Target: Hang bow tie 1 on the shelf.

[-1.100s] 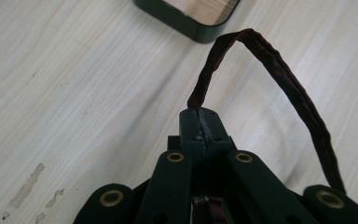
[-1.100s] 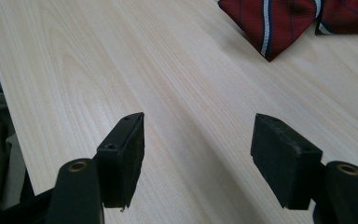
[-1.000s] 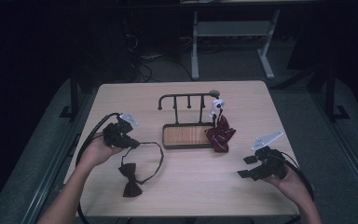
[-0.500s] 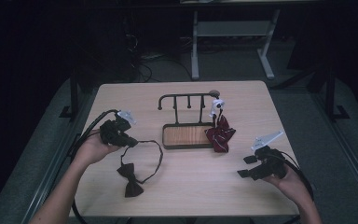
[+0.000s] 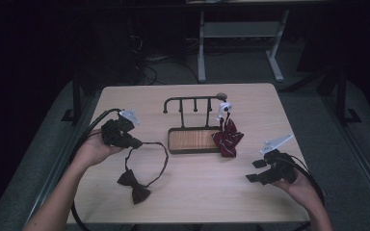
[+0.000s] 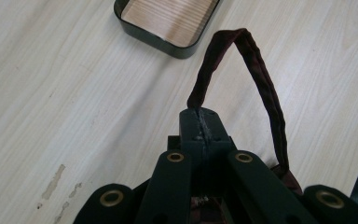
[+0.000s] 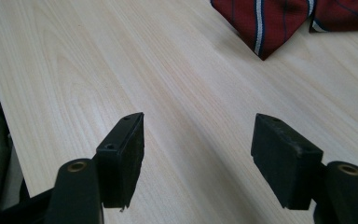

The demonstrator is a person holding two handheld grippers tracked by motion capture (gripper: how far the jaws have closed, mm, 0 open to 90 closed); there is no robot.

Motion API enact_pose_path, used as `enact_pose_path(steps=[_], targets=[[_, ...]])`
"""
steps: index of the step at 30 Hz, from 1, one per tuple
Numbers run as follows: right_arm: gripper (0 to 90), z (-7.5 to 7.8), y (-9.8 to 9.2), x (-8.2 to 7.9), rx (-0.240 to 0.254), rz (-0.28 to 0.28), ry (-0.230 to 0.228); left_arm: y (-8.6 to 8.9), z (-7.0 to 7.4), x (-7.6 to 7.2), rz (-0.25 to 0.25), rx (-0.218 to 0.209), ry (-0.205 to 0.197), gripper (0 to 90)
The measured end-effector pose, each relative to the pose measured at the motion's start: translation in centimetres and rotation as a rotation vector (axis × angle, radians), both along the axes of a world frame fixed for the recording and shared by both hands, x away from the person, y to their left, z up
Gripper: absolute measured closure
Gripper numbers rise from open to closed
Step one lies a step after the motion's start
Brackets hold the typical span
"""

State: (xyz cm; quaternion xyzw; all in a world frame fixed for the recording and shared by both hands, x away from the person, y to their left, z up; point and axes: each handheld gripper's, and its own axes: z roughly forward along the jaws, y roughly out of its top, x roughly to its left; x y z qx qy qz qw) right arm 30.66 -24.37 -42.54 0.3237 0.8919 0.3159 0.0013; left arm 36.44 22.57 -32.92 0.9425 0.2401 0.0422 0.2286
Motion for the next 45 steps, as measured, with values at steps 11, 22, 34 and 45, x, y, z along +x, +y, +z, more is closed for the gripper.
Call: enact_pose_path(steps=[11,22,34,45], targets=[[33.4,0.0,-0.1,0.1,-0.004,-0.003,-0.001,0.2,1.3,-0.5,-0.021,-0.002,0.003,90.0],[33.4,0.1,0.0,0.1,-0.008,0.003,-0.006,0.0,2.6,-0.9,-0.046,-0.004,-0.007,90.0],[33.3,-0.1,0.0,0.1,-0.003,0.002,-0.004,-0.3,3.2,-1.0,-0.066,-0.005,-0.001,90.0],[33.0,0.3,-0.2,-0.3,-0.007,0.001,-0.017,-0.6,4.4,-0.7,-0.068,0.001,-0.007,90.0]])
